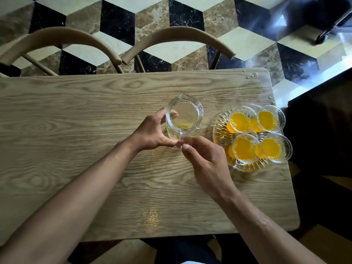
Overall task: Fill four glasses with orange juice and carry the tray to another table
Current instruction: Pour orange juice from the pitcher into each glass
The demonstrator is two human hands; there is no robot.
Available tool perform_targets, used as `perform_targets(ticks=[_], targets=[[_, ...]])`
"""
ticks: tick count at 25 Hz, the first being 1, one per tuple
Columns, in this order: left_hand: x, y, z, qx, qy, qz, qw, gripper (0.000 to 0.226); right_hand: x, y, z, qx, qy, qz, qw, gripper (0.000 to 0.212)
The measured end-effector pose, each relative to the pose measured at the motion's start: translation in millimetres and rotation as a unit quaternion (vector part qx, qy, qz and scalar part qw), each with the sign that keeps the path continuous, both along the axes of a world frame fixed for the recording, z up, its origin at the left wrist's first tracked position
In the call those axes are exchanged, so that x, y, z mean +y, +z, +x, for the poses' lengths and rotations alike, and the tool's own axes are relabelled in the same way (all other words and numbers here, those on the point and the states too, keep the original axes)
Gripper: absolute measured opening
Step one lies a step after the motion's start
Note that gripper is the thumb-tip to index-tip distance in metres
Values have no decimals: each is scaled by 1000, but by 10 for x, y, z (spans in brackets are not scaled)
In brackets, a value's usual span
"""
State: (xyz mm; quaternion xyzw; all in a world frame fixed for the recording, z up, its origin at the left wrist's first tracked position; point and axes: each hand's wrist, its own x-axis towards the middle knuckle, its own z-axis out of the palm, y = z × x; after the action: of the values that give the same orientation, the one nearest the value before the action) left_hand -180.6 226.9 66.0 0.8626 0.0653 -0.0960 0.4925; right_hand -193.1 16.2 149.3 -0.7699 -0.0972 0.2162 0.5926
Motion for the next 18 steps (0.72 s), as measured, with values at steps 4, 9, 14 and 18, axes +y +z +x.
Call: perform_targets(ticks=[4, 9, 14, 18], targets=[[26, 6, -11, 3, -7, 11, 1000, 90, 4, 11, -10, 0, 2, -1, 1000, 17], [32, 18, -51, 22, -7, 13, 1000, 102, -17, 34, 10, 13, 0, -16, 1000, 17], [56, 97, -103, 40, -7, 11, 999, 137, -46, 107, 5, 2, 32, -43, 999, 25], [102, 190, -211, 61, 14, 77, 995, 136, -236, 146, 73, -2, 52, -68, 996, 43]])
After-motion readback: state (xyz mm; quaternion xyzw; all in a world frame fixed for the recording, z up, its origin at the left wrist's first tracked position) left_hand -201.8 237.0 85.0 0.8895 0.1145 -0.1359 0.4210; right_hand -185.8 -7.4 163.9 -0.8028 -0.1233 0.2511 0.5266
